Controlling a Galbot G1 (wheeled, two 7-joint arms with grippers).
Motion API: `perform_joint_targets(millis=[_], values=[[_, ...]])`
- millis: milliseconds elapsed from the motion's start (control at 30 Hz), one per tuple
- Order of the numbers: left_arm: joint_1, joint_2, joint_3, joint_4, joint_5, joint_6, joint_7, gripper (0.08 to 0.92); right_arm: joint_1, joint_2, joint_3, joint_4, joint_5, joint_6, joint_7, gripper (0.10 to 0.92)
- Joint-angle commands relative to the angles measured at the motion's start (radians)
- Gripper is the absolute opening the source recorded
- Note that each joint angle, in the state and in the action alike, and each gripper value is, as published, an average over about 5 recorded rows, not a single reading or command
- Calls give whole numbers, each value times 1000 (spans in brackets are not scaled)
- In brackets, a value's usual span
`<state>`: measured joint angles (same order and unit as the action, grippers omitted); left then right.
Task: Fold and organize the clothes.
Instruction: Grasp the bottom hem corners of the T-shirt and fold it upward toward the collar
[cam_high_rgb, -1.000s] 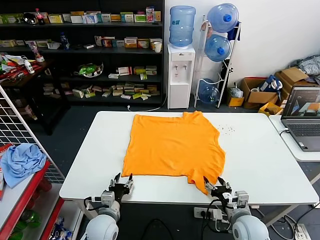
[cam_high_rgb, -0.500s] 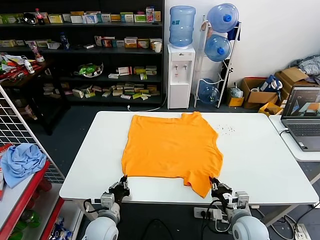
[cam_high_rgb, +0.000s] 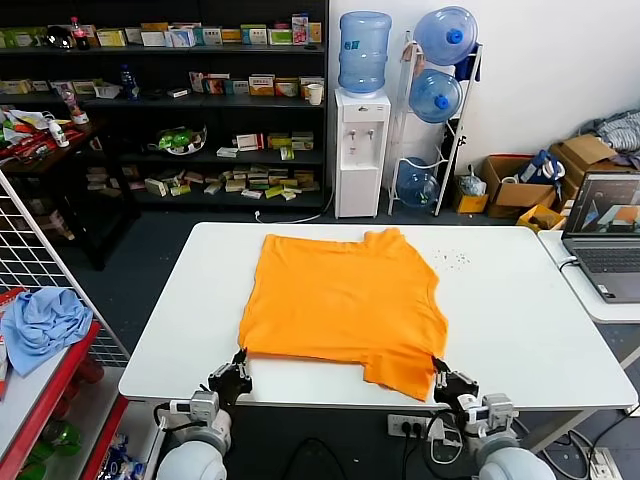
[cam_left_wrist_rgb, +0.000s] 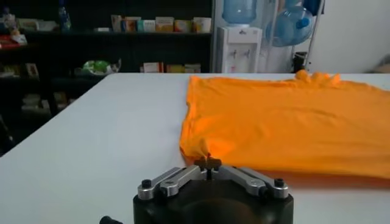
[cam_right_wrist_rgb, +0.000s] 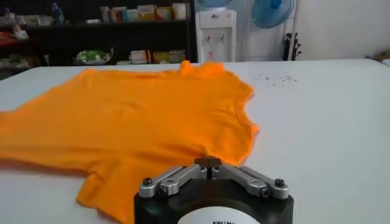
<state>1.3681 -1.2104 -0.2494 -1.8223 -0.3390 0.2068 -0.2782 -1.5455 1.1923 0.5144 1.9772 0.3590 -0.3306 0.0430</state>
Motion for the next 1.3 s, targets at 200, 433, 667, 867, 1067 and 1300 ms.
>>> perform_joint_targets(millis=[200, 433, 667, 867, 1067, 1300], values=[[163, 33, -7, -146, 56, -36, 5, 93, -141, -24, 8, 133, -121, 58, 10, 124], [56, -17, 1, -87, 112, -74, 7, 93, 11, -39, -13, -2, -127, 150, -2, 124], [-75, -47, 13, 16, 124, -79, 7, 93, 207, -58, -46, -154, -81, 183, 12, 124], [-171, -49, 39, 139, 115, -73, 4, 93, 375, -75, -98, -293, -41, 160, 31, 124], [-266, -38, 68, 236, 104, -68, 4, 93, 493, -67, -149, -406, -20, 143, 38, 124], [-347, -23, 109, 295, 96, -66, 28, 93, 561, -31, -187, -502, -18, 126, 28, 135]])
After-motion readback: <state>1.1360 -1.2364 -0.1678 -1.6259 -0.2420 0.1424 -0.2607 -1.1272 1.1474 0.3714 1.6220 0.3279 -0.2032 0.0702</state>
